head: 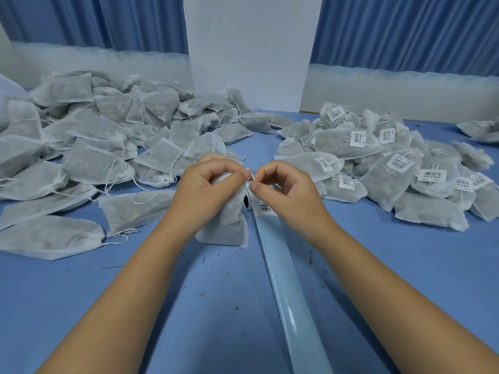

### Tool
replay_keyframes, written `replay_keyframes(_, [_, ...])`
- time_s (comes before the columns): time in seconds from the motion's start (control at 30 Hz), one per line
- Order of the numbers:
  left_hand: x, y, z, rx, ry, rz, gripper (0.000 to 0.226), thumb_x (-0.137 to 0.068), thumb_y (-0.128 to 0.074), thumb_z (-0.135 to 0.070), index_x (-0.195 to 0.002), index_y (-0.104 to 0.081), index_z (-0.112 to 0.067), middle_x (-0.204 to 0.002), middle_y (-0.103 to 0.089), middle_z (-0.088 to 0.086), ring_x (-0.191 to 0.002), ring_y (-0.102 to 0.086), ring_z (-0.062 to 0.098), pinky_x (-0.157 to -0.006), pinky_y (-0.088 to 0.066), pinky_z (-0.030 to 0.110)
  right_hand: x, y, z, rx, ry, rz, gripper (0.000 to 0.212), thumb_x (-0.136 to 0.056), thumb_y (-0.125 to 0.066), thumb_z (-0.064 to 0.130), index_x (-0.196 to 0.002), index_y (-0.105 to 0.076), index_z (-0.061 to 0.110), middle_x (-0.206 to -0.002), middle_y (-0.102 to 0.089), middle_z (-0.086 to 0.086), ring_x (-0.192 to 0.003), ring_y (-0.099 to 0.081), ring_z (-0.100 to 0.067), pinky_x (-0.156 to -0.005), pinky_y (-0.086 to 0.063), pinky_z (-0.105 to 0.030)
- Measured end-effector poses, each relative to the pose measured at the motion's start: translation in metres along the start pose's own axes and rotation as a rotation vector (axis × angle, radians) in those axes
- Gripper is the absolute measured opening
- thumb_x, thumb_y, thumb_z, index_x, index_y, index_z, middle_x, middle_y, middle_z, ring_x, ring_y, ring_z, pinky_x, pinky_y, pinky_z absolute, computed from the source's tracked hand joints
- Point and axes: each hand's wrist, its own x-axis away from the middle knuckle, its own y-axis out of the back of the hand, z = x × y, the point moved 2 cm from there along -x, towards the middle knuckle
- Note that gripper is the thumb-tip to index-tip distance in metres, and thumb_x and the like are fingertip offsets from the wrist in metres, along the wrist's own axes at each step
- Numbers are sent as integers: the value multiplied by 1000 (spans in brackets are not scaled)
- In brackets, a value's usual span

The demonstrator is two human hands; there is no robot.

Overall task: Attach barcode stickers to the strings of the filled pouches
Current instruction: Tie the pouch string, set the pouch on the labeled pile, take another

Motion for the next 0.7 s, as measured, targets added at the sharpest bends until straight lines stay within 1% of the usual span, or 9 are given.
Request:
replay_keyframes(0.13, [0, 1, -1, 0, 19, 16, 12, -87, -71, -8, -78, -75, -15, -93, -65, -2, -89, -61, 2, -83, -41, 13, 0, 2, 3, -88, 24, -39, 22, -80, -75, 2, -80, -58, 15, -80, -64, 1, -78, -59, -11, -70, -50, -29])
replay_keyframes(0.23, [1, 1, -2, -20, 28, 12, 16, -87, -72, -8, -74, -73, -18, -94, -66, 2, -89, -60, 3, -83, -41, 15, -1, 2, 1, -45, 19, -58, 26, -80, -76, -1, -78, -57, 16, -78, -65, 4, -76, -60, -10, -69, -51, -28])
replay_keyframes(0.3, [1, 1, -2, -56, 42, 0, 14, -86, -73, -11, -74, -73, -18, -96, -66, 6, -88, -59, 6, -81, -41, 16, -2, 3, -1, 18, 17, -71, 22, -82, -74, -1, -80, -60, 16, -77, -64, 7, -74, -59, -9, -65, -49, -25])
replay_keyframes(0.37, [1, 2, -2, -133, 54, -10, 9, -85, -75, -15, -76, -74, -17, -97, -65, 8, -90, -59, 12, -80, -40, 18, -2, 4, -2, 121, 43, -75, 20, -84, -71, 1, -88, -66, 19, -78, -64, 7, -73, -57, -8, -63, -46, -20])
replay_keyframes(0.43, [1, 2, -2, -194, 55, -8, 7, -83, -77, -18, -77, -75, -20, -95, -64, 5, -92, -60, 15, -79, -40, 16, -1, 4, -3, 287, 117, -79, 20, -86, -69, 2, -93, -72, 20, -82, -65, 3, -73, -57, -7, -66, -45, -17])
replay_keyframes(0.53, [1, 3, -3, -216, 68, 5, 12, -82, -77, -20, -72, -73, -26, -95, -63, 1, -92, -60, 14, -77, -40, 15, 0, 3, -3, 433, 199, -83, 15, -87, -67, 3, -91, -74, 16, -84, -65, -2, -75, -57, -9, -68, -46, -18])
replay_keyframes(0.6, [0, 3, -4, -229, 80, 10, 9, -81, -77, -21, -73, -75, -24, -96, -63, 1, -93, -60, 13, -78, -40, 16, 0, 2, -3, 444, 162, -58, 14, -88, -65, 4, -87, -71, 17, -83, -63, 2, -75, -56, -8, -69, -46, -20])
replay_keyframes(0.63, [0, 3, -3, -239, 84, 10, 6, -81, -77, -21, -76, -76, -21, -96, -63, 1, -93, -59, 13, -78, -40, 17, -1, 2, -4, 425, 114, -36, 16, -88, -64, 4, -83, -69, 19, -80, -62, 7, -74, -55, -6, -68, -45, -19])
replay_keyframes(0.7, [-1, 4, -3, -261, 84, 9, 5, -82, -77, -21, -80, -77, -16, -97, -64, 2, -94, -59, 12, -78, -40, 17, -1, 1, -4, 310, -18, 23, 22, -90, -62, 6, -76, -63, 22, -69, -59, 17, -66, -52, -1, -65, -41, -16])
